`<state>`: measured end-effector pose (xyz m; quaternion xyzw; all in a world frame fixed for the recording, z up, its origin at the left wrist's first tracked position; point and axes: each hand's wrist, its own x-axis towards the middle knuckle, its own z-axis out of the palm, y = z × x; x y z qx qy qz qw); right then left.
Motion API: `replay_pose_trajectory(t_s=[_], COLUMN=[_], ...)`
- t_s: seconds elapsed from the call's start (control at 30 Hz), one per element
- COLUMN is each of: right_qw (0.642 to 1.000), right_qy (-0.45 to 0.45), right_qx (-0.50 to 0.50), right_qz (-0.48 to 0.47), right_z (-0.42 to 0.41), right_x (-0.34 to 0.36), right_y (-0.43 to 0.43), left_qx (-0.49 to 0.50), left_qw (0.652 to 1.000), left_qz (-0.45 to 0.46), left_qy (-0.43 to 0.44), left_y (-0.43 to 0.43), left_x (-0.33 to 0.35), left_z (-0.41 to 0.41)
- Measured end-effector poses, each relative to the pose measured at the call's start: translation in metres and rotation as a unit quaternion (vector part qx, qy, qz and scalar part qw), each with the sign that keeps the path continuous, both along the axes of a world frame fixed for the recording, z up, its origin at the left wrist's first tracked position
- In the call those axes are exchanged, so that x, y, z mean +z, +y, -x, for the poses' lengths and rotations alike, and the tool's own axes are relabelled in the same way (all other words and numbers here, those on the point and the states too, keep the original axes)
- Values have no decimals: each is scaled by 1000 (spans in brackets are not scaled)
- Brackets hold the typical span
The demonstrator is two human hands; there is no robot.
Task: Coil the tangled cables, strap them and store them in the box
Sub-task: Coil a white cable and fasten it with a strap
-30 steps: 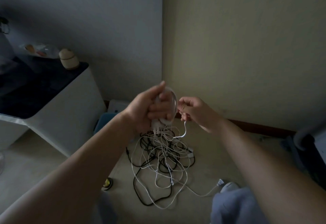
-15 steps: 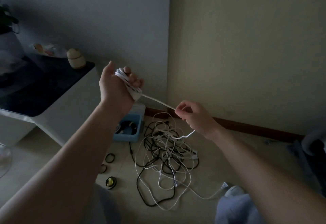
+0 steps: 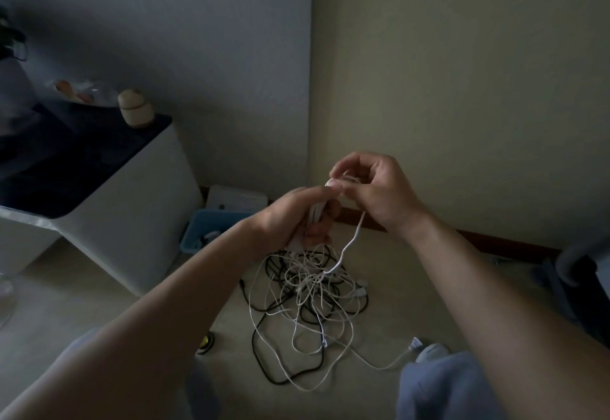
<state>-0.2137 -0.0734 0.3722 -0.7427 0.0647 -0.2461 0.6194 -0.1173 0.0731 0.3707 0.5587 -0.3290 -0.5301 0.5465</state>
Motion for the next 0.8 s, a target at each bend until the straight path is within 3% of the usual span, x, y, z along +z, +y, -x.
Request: replay_pose_trajectory(t_s=[0.13,0.27,0.4,0.5,0.63,0.8], right_qw=[999,988,984,980,962,961], right_qy=[30,66,115,178,269,252], right_qx=[-18,49,47,48,49,86], right_qz=[-5,-129,-127,-78,-24,-75], right_z=[1,2,3,4,4,0], right_x=[-5,-20,-32,-41,-48,-37], right_y=[-6,-8,-11,-11,-14,-10], left_qx=[-45,-127,-109,-26,192,338], left_qw=[998,964,919,895,891,877], left_qz=[-1,72,174,250,288,257], left_qy=[40,221,336,369,294,226], left_y=[3,8,13,17,21,17], left_x=[8,21,36,46,47,28], left_z=[-3,-6,-15,-29,-52,-67])
